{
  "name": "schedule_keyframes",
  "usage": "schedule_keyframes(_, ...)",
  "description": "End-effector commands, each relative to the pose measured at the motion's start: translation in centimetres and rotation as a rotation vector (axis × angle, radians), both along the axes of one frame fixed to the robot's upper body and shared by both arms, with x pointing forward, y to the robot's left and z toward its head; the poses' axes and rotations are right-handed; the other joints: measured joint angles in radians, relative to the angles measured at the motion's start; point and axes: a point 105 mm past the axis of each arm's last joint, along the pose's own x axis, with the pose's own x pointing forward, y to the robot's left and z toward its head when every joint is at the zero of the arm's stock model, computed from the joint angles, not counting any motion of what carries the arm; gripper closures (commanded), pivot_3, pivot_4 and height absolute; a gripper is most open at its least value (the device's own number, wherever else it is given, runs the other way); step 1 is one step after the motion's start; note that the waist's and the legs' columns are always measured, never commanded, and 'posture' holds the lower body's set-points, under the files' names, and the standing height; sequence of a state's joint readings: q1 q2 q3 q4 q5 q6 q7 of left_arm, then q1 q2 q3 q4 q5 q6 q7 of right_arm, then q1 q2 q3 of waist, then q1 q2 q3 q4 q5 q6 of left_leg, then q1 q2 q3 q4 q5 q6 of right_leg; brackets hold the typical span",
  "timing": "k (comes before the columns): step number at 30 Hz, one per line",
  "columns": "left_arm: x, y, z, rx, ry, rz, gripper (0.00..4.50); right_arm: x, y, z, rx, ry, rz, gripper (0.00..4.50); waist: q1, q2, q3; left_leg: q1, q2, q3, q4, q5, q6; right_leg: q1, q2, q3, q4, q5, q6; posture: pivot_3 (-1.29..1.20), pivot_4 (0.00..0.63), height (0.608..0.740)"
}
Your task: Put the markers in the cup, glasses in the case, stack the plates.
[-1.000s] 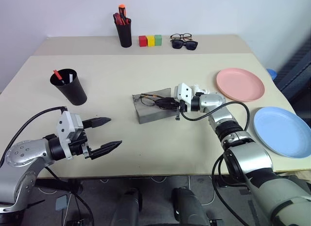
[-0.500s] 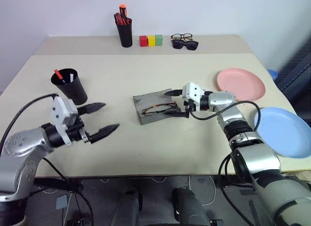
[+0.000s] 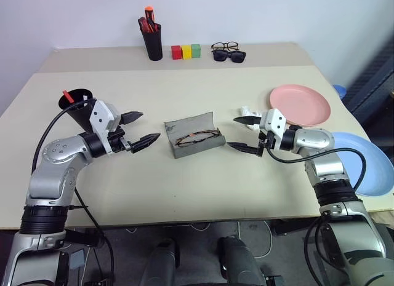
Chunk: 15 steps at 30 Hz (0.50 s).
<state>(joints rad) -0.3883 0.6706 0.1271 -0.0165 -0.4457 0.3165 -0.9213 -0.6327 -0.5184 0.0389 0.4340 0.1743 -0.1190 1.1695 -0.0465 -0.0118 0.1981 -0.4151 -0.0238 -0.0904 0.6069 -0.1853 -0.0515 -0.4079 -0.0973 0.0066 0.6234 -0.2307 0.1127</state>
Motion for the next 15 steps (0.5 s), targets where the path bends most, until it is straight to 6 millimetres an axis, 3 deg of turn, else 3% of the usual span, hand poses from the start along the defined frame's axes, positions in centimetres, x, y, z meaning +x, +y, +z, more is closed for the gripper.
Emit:
schedule_keyframes(1,-0.4,0.4,1.1,0.014,-0.043,-0.003,0.0,-0.4,1.6,0.2,0.02,0.036,0.085,0.57,0.003,0.0,0.0,0.0,0.0,0.001,0.0,0.0,0.0,0.0,0.0,0.001,0.0,0.0,0.0,0.0,0.15,0.74)
schedule_keyframes(15,-4.1,2.5,1.6,0.018,-0.009,0.078,0.0,0.4,4.0,-2.0,0.014,0.173,0.199,0.57,0.005,-0.001,0.0,0.0,0.0,0.004,0.0,0.0,0.0,-0.001,0.0,0.005,-0.001,0.0,0.0,0.0,0.15,0.74)
